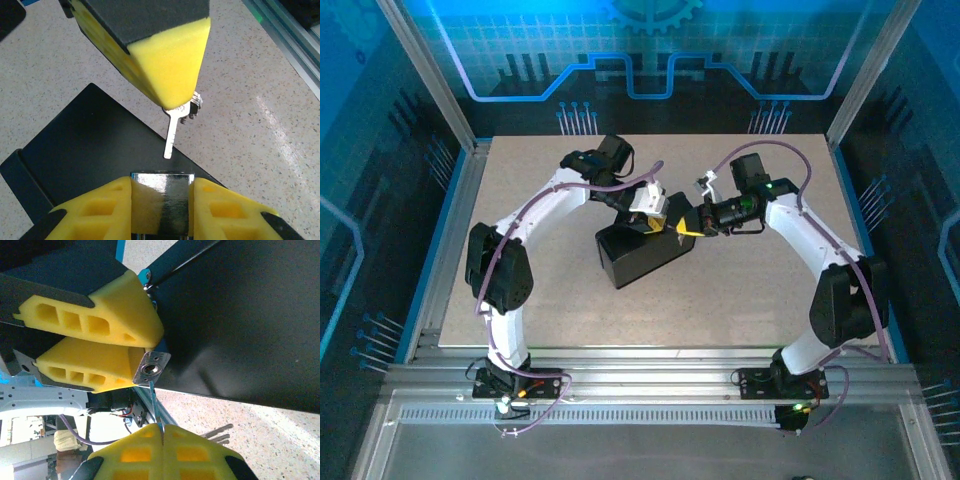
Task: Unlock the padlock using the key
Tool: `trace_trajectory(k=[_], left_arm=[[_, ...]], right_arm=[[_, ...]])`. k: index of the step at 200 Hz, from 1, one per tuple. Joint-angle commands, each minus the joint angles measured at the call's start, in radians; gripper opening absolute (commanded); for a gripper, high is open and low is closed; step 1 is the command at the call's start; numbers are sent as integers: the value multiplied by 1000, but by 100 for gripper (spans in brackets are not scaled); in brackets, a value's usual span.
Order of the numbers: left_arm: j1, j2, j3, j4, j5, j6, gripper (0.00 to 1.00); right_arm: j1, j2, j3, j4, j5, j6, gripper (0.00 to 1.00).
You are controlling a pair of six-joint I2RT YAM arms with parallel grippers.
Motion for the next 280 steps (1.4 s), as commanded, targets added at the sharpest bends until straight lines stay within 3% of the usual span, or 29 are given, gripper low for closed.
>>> trace_trajectory(k=[1,280], left_arm=[[9,-57,-9,25,80,1,18],[5,-100,-60,66,68,-8,18]], right_arm=[[5,9,26,-23,-39,-11,0],[43,56,68,-1,-47,-6,0]])
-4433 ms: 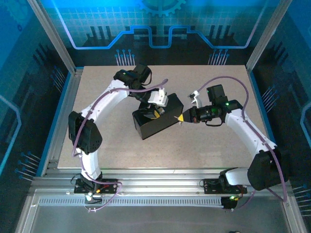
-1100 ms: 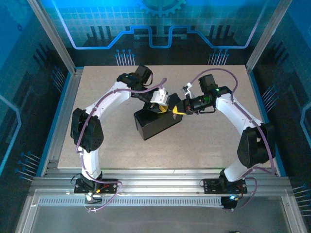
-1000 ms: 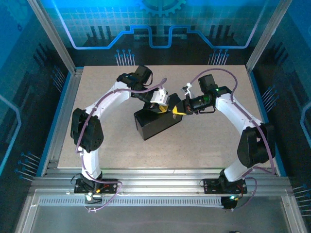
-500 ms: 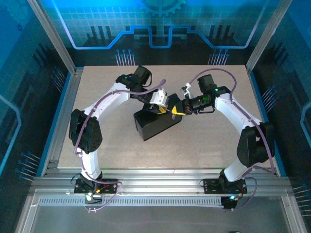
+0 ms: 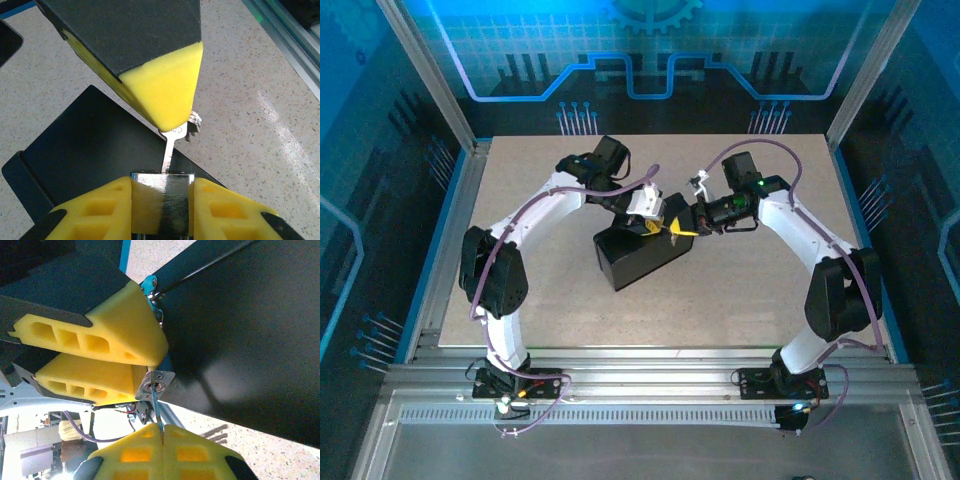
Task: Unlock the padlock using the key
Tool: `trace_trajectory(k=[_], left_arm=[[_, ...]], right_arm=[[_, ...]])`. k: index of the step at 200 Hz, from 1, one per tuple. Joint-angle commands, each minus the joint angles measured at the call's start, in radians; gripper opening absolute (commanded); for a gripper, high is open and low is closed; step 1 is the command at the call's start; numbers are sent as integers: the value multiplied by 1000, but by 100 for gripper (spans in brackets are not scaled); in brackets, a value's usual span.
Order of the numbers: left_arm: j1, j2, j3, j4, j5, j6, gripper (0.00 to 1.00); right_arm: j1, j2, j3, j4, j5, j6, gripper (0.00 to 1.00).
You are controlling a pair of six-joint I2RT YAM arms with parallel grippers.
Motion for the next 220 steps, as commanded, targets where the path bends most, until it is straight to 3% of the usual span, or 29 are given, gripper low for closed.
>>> trace_trajectory(k=[1,95,147,220], left_arm=[[2,-54,5,24,65,2,18],[-26,-86,-40,79,58,6,18],[-31,-83,-56,116,51,-6,17],[-37,-72,-42,92,73,7,17]], right_arm=[[13,10,32,-5,-22,-3,0],[15,34,66,8,-73,55,0],[32,38,25,75,-94,177,0],[42,56,44,80,-89,187,0]])
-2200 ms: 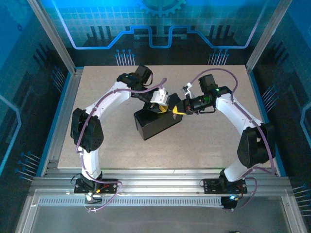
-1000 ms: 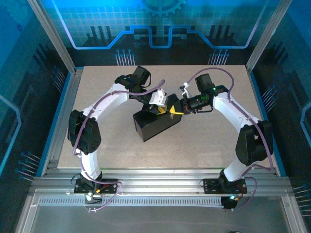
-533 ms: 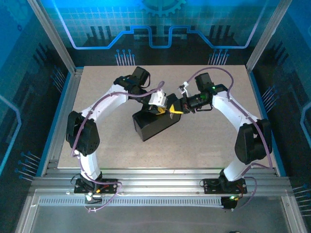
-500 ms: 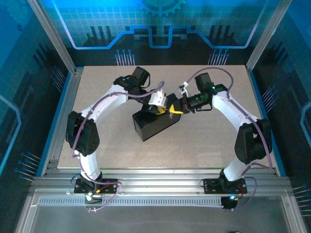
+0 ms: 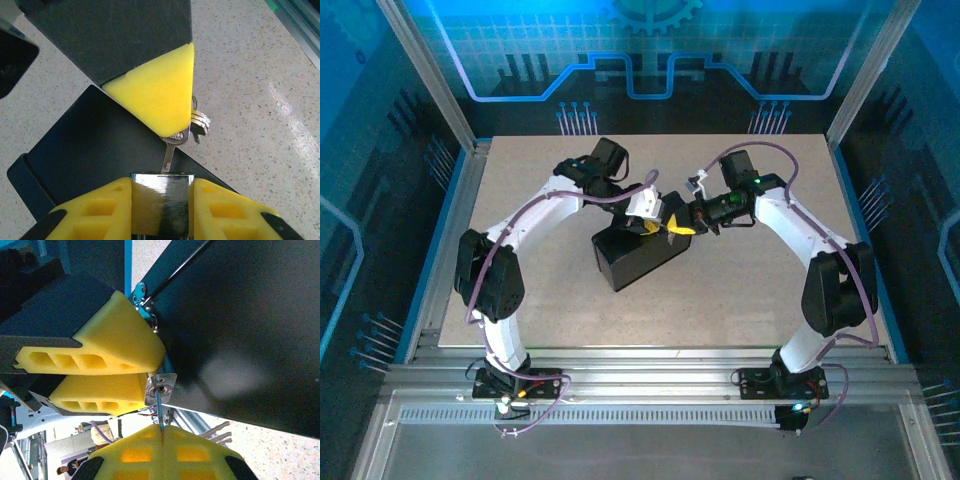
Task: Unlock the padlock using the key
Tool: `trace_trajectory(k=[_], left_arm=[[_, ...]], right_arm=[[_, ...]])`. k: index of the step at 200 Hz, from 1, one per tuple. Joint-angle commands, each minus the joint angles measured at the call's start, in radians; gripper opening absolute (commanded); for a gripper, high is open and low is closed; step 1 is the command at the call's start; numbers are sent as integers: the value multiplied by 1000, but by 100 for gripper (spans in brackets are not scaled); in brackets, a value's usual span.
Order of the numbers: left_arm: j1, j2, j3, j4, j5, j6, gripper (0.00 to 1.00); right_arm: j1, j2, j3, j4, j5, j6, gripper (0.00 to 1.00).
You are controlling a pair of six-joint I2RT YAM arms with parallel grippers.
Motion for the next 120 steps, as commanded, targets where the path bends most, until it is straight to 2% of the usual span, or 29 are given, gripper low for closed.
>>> trace_trajectory(k=[1,71,120], left_arm=[[-31,-38,11,25,117,22,17],[-32,-31,39,-37,144,51,16],[-7,-28,60,-49,168,44,16]], right_arm=[[36,22,25,56,-48,14,0],[8,29,41,46,-29,-21,0],[-42,35,19,-11,-91,-152,0]])
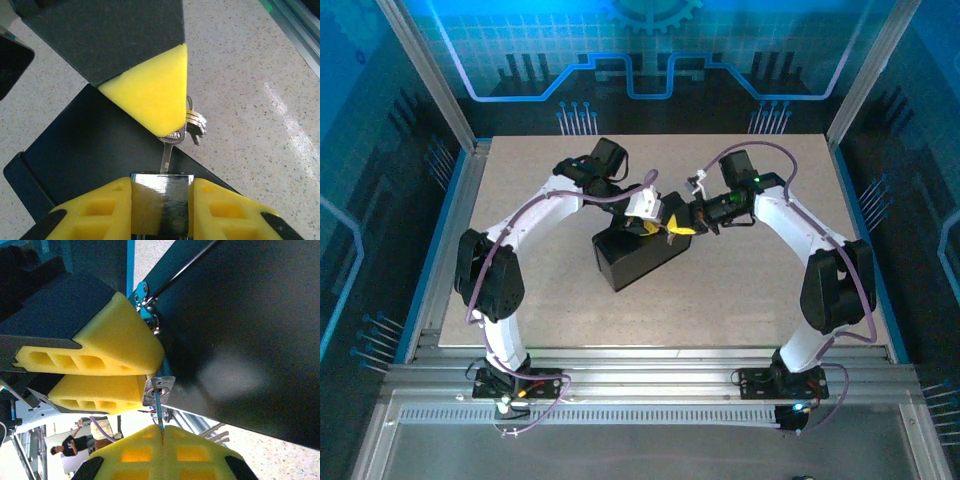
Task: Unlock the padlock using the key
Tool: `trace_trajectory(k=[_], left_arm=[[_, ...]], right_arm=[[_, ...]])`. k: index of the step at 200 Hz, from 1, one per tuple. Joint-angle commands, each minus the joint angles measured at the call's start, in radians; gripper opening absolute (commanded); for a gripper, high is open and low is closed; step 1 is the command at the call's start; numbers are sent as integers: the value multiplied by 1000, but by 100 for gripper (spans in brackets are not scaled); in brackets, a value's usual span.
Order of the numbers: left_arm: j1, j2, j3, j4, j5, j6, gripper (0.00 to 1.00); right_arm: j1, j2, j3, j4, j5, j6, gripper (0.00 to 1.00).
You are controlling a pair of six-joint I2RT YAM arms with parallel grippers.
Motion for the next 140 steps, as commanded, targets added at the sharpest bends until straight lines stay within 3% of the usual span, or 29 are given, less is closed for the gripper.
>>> trace_trajectory(k=[1,89,140], left_arm=[[-8,-28,55,-31,156,34,16],[-3,-19,53,-7,138,17,16],[-4,-23,23,31,103,5,15]], right_arm=[[-31,16,8,11,-68,-94,0],[-32,43,-25,47,-111,-83,0],[-16,-21,-146,251,-105,111,0]])
